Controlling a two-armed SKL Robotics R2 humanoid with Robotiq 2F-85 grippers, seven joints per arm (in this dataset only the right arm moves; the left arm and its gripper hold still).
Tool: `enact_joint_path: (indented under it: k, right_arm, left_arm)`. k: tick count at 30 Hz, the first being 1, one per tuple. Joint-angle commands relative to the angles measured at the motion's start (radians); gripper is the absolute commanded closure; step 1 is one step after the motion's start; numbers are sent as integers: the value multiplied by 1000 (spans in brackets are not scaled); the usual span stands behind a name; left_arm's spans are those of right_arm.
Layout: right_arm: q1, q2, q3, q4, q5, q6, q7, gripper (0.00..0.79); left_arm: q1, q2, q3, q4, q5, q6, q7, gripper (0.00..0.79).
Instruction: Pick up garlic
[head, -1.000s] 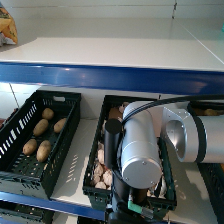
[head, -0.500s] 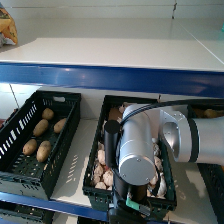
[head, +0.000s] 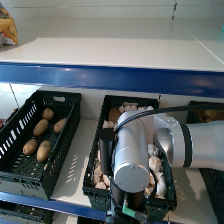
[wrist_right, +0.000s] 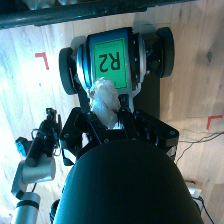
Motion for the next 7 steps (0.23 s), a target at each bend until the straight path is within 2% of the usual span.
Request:
enact_joint_path:
  k: [1,7]
  right_arm:
    - [-4,4,-3,0,0,-6,-5,785]
    - [-5,12,-8,-1,1,-9,-9,785]
  left_arm:
    - [0,0,0,0,0,0,0,785]
    - [0,0,0,0,0,0,0,785]
